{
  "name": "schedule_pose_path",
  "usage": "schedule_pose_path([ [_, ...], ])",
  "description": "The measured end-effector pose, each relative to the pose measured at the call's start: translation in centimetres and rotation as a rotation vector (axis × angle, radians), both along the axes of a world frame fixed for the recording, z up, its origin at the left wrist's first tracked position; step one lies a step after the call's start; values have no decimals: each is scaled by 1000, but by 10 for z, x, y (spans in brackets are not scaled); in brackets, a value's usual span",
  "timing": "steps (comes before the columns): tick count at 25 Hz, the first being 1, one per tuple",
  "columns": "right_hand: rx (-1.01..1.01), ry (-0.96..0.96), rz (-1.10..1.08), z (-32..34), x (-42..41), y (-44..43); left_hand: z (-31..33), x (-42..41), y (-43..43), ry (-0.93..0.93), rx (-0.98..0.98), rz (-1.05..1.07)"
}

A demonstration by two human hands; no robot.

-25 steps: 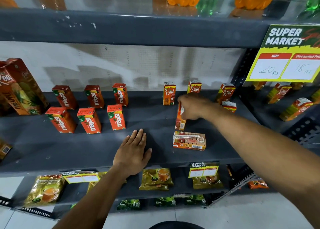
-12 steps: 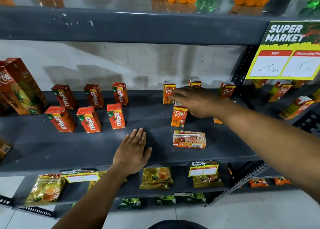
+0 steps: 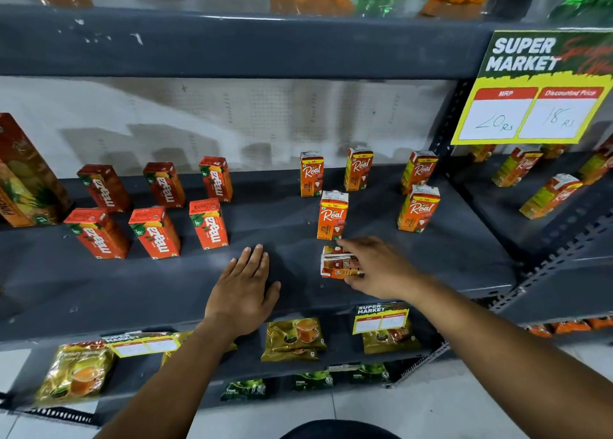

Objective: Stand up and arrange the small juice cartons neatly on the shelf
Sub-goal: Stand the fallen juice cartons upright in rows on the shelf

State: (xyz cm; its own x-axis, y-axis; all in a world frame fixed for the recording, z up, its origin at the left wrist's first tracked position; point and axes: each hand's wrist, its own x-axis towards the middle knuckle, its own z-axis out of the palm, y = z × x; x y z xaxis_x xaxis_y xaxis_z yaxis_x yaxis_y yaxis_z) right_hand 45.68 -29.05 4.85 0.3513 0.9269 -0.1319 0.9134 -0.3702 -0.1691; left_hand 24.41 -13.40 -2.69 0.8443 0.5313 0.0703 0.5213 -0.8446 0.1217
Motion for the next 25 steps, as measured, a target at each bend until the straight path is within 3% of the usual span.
schedule_pose_path([
  [3,194,57,-121,-6,3,-8,2,0,0,4,-7,-1],
  [7,790,408,-622,-14,14,-5,2,2,0,5,-3,14],
  [10,956,456,-805,-19,25,20,3,1,-2,17,-8,11],
  [15,961,534,-837,-24,17,32,6,0,-3,6,-10,11],
  [19,1144,299,-613,10,11,9,4,0,-2,-17,-13,13],
  [21,933,34,-523,42,24,8,4,1,-2,-15,-11,5],
  [23,420,-166,-509,66,36,16,3,0,-2,-5,-14,8],
  [25,47,-209,-492,75,41,24,4,1,-1,1,-19,14],
])
